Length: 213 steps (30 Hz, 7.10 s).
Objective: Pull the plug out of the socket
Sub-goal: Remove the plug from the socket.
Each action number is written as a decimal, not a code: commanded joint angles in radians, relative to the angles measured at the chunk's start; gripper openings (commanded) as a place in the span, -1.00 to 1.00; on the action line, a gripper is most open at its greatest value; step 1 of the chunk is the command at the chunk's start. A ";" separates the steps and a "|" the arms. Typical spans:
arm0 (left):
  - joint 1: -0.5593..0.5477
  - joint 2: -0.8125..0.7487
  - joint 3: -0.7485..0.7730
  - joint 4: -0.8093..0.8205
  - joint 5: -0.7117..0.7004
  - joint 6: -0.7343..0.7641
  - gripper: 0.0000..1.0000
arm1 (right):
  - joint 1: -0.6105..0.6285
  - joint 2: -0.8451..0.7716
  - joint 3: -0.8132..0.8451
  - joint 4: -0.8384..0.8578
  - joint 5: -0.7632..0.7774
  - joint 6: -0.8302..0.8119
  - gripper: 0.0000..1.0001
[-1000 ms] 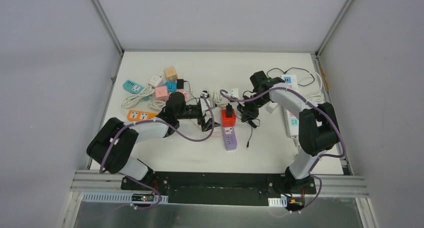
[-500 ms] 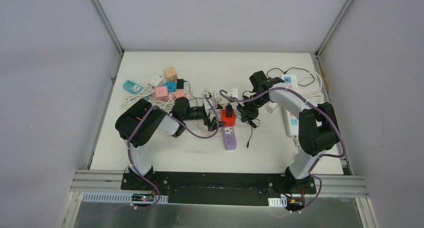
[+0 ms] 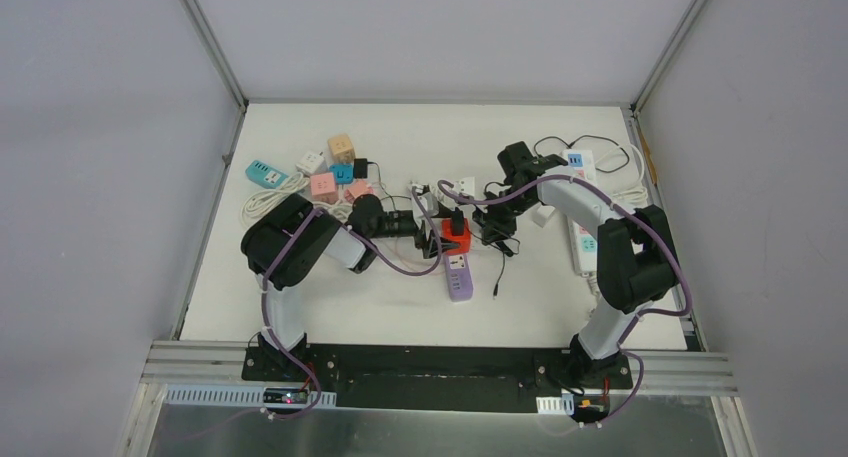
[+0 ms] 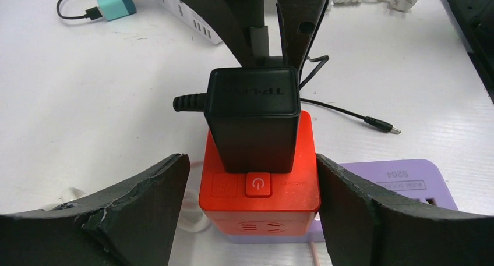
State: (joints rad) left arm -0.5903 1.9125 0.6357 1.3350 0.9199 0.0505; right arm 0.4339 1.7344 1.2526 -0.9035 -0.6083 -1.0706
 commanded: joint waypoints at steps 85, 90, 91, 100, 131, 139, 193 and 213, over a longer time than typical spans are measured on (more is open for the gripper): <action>-0.006 0.002 0.075 -0.094 0.176 0.039 -1.00 | 0.014 -0.129 -0.110 0.112 -0.011 -0.067 -1.00; -0.005 0.001 0.076 -0.095 0.179 0.037 -1.00 | 0.009 -0.071 -0.007 0.035 -0.074 0.046 -1.00; -0.005 0.002 0.076 -0.094 0.180 0.034 -1.00 | 0.012 -0.062 0.002 0.026 -0.079 0.063 -1.00; 0.001 0.002 0.073 -0.095 0.187 0.036 -1.00 | 0.051 -0.066 -0.032 0.041 0.080 -0.009 -1.00; 0.003 0.001 0.070 -0.092 0.189 0.042 -1.00 | -0.068 -0.096 -0.047 0.004 0.111 -0.081 -1.00; 0.003 -0.001 0.068 -0.092 0.188 0.044 -1.00 | -0.083 -0.096 -0.048 -0.008 0.091 -0.086 -1.00; 0.004 -0.017 0.052 -0.093 0.175 0.069 -1.00 | -0.157 -0.153 -0.058 0.037 0.057 -0.033 -1.00; 0.004 -0.017 0.051 -0.093 0.172 0.068 -1.00 | -0.295 -0.143 -0.010 0.180 -0.059 0.314 -1.00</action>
State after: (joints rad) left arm -0.5938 1.9148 0.6968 1.2194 1.0576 0.0952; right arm 0.1730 1.6062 1.2068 -0.8375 -0.6075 -0.9318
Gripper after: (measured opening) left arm 0.603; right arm 0.233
